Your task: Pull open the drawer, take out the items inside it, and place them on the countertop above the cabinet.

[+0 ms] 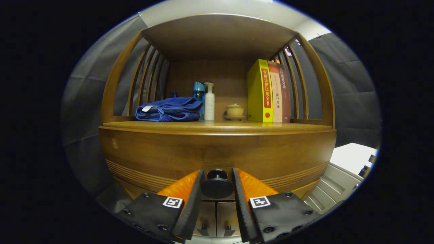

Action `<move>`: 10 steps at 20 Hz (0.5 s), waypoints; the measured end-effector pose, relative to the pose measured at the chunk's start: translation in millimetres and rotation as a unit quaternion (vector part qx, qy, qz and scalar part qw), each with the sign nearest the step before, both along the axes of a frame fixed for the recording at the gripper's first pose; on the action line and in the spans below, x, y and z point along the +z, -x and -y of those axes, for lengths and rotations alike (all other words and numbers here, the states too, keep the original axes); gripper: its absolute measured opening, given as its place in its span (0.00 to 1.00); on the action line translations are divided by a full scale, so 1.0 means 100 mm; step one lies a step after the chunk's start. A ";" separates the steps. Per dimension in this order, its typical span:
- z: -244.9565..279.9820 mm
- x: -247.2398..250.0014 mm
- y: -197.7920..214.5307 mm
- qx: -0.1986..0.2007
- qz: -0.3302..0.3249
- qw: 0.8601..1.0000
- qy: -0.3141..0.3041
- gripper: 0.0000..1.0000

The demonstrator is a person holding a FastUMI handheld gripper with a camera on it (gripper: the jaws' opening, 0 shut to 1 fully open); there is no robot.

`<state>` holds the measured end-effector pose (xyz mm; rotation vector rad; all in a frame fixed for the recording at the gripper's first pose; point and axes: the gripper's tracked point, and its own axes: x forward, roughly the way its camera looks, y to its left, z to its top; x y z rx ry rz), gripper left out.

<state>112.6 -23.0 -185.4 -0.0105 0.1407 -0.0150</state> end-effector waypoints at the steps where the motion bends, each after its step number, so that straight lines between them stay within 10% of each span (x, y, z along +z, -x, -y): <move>1: -0.01 -0.04 0.03 0.002 -0.005 1.000 -0.003 0.56; 10: -0.05 -0.03 0.18 0.002 -0.026 0.999 -0.036 0.41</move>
